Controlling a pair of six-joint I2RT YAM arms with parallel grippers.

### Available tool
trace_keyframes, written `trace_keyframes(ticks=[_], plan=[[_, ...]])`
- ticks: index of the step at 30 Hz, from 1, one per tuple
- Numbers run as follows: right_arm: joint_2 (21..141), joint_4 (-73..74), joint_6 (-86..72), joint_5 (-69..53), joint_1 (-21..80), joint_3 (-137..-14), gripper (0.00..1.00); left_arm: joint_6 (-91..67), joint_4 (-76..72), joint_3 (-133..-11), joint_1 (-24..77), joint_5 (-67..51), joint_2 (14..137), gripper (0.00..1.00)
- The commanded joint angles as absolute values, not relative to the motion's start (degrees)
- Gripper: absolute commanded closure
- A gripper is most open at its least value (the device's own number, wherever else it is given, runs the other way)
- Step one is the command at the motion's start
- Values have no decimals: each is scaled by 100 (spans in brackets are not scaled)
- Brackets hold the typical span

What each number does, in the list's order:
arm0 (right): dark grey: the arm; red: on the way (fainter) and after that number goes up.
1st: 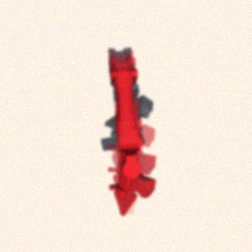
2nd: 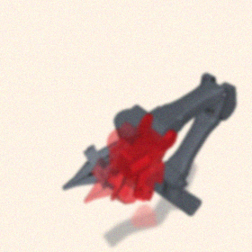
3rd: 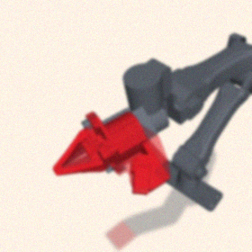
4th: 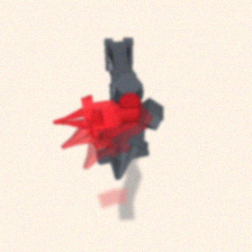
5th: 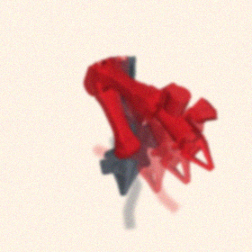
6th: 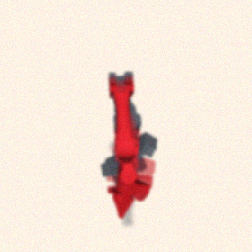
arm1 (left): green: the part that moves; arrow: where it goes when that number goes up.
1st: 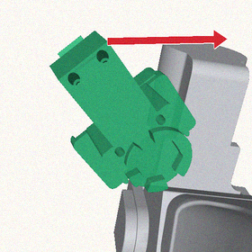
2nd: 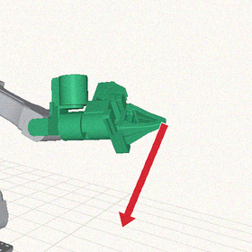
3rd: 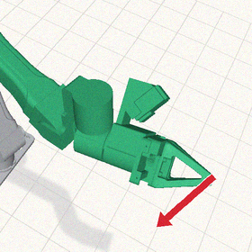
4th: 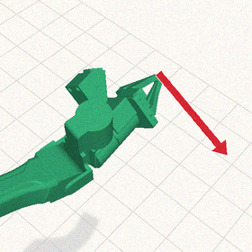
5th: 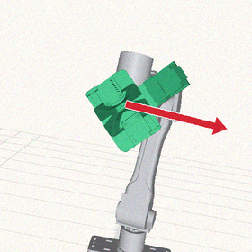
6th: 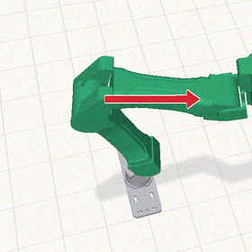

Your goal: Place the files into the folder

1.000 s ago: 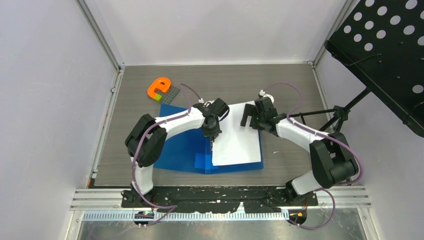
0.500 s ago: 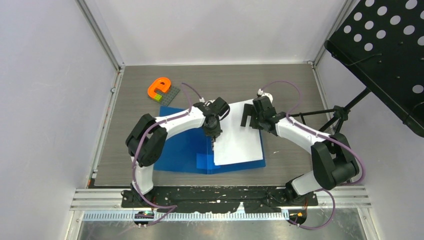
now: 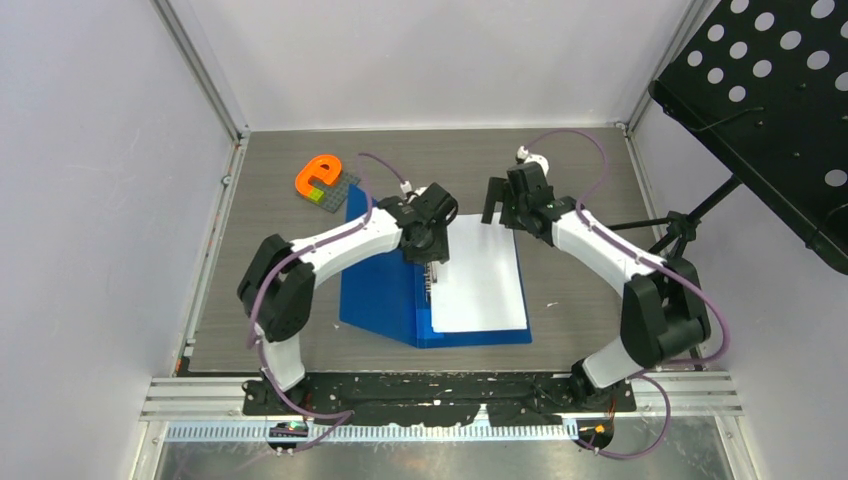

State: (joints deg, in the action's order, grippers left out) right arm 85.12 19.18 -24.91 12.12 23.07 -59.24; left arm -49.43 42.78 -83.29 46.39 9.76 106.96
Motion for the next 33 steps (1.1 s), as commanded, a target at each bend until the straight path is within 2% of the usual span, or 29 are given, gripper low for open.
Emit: trace_keyframes(ticks=[1, 3, 8, 10, 14, 25, 33], plan=[[9237, 1898, -2198, 1097, 2307, -6910, 0, -4825, 4158, -7799, 4698, 807, 9798, 49], [9651, 1842, -2127, 936, 2311, -7319, 5, -4905, 3965, -7323, 4774, 776, 9515, 54], [10699, 1925, -2015, 747, 2312, -8356, 17, -5164, 3498, -6328, 4939, 504, 8998, 79], [10962, 1883, -2024, 678, 2315, -8556, 22, -5227, 3403, -6149, 5096, 407, 8917, 87], [11368, 1847, -2004, 584, 2356, -8882, 25, -5317, 3379, -6132, 5563, 306, 8976, 100], [12132, 1973, -1868, 499, 2408, -9456, 25, -6045, 3074, -6054, 6854, 33, 9404, 100], [12266, 1965, -1921, 506, 2488, -9312, 27, -6605, 2531, -6070, 7062, 37, 10032, 100]])
